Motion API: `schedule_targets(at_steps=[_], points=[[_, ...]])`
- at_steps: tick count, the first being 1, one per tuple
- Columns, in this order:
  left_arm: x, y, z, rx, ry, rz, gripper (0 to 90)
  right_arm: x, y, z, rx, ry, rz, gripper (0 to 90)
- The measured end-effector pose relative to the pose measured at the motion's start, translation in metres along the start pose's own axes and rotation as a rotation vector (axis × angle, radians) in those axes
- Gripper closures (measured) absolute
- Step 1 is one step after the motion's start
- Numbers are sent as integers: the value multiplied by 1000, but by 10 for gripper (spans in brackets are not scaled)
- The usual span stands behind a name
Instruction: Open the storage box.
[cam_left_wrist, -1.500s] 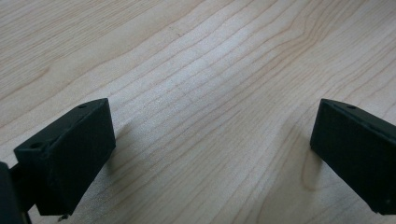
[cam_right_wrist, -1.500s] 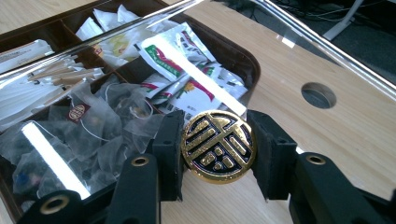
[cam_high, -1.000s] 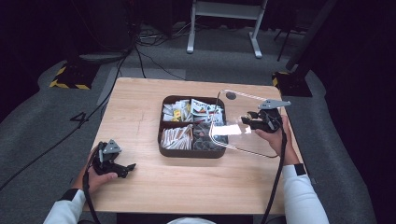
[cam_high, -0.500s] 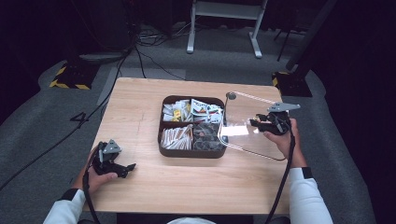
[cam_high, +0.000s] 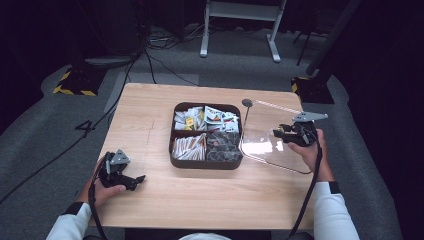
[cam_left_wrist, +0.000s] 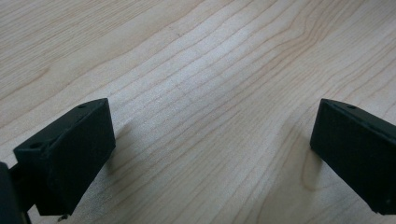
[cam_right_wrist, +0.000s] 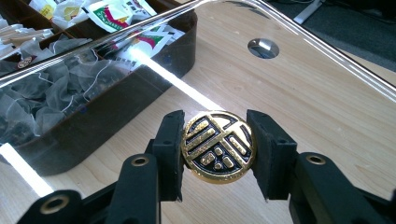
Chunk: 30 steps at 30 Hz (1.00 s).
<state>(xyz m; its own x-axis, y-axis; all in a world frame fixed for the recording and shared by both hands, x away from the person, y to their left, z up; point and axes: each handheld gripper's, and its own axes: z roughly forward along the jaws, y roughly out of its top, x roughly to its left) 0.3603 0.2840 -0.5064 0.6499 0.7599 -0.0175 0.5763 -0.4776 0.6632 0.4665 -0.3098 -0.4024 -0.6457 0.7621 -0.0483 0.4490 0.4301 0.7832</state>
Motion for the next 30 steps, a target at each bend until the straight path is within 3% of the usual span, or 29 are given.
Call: schedule_targets(at_steps=[17, 30], points=[[0, 0, 0, -1, 1, 2, 2, -16, -27, -2, 59, -7, 15, 595], [0, 0, 0, 0, 1, 1, 2, -20, -47, 12, 109, -1, 22, 595]])
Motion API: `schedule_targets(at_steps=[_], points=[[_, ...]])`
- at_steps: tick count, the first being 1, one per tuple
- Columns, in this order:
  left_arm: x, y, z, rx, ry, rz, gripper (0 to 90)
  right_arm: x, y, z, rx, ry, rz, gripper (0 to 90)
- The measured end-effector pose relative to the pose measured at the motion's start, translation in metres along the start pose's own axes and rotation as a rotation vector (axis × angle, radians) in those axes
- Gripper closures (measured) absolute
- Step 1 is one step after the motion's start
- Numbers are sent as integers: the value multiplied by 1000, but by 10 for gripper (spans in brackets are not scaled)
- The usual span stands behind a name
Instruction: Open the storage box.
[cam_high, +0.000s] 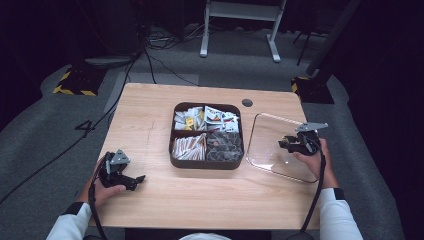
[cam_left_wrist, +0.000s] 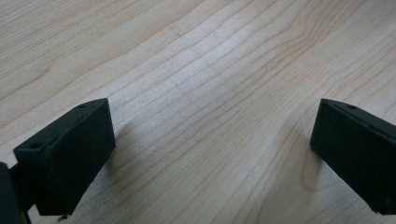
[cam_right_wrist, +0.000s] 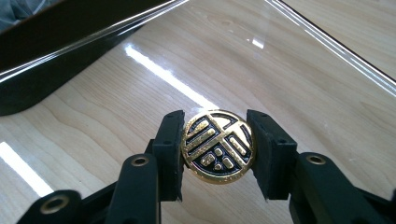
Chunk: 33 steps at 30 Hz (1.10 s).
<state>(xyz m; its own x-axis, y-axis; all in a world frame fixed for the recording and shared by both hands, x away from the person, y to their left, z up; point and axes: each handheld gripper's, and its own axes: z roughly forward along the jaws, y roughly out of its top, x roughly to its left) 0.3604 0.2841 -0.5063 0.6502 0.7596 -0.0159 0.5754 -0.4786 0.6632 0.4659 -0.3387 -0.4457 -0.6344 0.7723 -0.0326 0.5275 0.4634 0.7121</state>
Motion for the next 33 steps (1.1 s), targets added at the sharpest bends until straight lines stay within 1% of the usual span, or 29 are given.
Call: schedule_targets(at_steps=[3, 7, 14, 20, 24, 31, 33], points=[[0, 0, 0, -1, 0, 0, 2, -2, -3, 5, 10, -8, 1, 594], [0, 0, 0, 0, 0, 0, 2, -3, -6, 9, 7, -15, 2, 595], [0, 0, 0, -1, 0, 0, 2, -6, -13, 22, 22, -14, 8, 594], [0, 0, 0, 0, 0, 0, 2, -9, -17, 26, 25, -17, 19, 593], [0, 0, 0, 0, -1, -2, 2, -10, -18, 29, 14, -23, 28, 593], [0, 0, 0, 1, -1, 1, 2, -10, -20, 36, 33, -23, 37, 592], [0, 0, 0, 1, -1, 1, 2, -10, -20, 38, 26, -19, 38, 591]])
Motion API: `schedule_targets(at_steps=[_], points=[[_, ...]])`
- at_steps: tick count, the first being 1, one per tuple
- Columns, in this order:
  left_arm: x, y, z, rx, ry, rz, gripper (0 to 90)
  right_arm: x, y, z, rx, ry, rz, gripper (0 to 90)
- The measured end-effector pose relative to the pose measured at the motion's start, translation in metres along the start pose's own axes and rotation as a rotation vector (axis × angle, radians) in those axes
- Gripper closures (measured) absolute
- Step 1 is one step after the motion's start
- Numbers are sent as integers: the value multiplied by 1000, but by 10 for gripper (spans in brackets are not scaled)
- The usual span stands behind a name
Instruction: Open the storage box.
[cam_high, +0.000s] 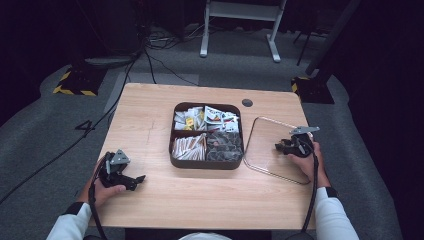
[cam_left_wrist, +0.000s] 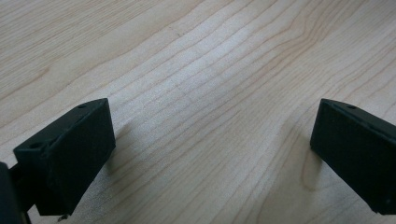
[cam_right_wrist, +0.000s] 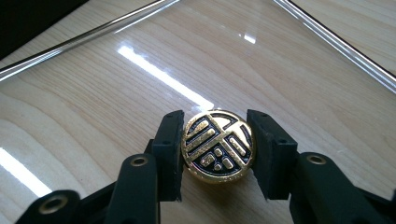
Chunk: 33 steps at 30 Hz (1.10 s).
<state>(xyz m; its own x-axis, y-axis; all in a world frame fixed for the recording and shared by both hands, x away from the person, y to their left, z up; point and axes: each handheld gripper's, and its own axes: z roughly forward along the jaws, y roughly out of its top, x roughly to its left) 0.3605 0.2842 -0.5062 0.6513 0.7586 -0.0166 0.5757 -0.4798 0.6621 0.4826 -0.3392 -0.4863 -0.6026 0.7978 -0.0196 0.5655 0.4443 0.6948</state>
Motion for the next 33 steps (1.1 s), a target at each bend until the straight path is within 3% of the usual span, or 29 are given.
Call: schedule_targets(at_steps=[5, 6, 7, 15, 18, 25, 33], points=[[0, 0, 0, -1, 1, -2, 2, 1, 1, 1, -14, 2, 13, 568], [0, 0, 0, -1, 0, -2, 2, -1, 2, -3, -65, 24, 58, 529], [0, 0, 0, -2, 1, -2, 2, -2, 2, -5, -81, 28, 65, 512], [0, 0, 0, 0, 0, 0, 2, -7, 0, -5, -59, 17, 96, 424], [0, 0, 0, 0, 0, 2, 2, -5, 2, -8, -64, 5, 89, 357], [0, 0, 0, 0, -1, 2, 2, 3, 11, -12, -83, -6, 64, 295], [0, 0, 0, -1, 1, 1, 2, 11, 17, -16, -99, 6, 42, 295]])
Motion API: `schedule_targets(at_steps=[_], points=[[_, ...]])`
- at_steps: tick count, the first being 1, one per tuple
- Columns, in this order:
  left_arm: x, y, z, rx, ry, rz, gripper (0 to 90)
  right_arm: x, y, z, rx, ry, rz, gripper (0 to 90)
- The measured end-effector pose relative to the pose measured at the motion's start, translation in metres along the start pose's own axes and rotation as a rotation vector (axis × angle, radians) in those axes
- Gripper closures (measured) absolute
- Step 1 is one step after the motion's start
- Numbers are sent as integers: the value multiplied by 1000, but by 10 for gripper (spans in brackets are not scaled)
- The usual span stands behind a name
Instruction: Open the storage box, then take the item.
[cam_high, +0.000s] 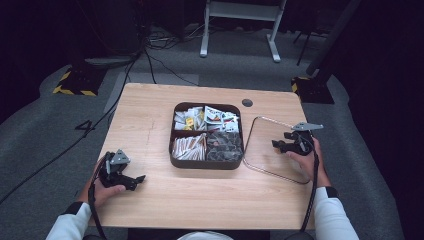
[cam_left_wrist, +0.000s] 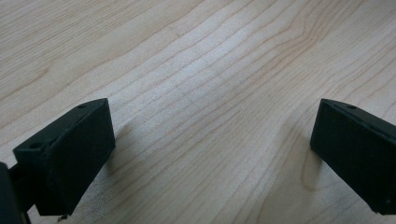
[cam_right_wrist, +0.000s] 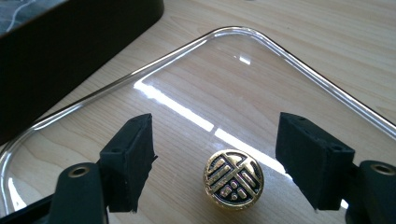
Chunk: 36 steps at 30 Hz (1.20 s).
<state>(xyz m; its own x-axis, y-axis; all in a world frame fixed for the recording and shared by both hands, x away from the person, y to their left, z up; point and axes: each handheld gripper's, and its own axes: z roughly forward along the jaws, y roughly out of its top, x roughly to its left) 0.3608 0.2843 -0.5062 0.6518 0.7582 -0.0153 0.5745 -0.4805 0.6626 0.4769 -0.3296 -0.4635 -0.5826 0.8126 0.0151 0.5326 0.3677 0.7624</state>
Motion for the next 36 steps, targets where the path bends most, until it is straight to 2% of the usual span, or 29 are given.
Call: schedule_targets(at_steps=[11, 15, 22, 25, 28, 36], points=[[1, 1, 1, -1, -5, 1, 2, 13, 18, -11, -52, 20, -30, 305], [0, 1, 1, 0, -4, 1, 2, 23, 30, -13, -71, 29, -66, 308], [0, 1, 1, -1, -5, 1, 2, 37, 43, -10, -78, 47, -107, 315], [0, 1, 1, 0, -4, 1, 2, 47, 52, -7, -84, 66, -137, 315], [0, 1, 1, 1, -2, -3, 2, 51, 56, -6, -88, 75, -143, 316], [0, 1, 0, 1, 0, -4, 2, 76, 80, 9, -85, 106, -204, 320]])
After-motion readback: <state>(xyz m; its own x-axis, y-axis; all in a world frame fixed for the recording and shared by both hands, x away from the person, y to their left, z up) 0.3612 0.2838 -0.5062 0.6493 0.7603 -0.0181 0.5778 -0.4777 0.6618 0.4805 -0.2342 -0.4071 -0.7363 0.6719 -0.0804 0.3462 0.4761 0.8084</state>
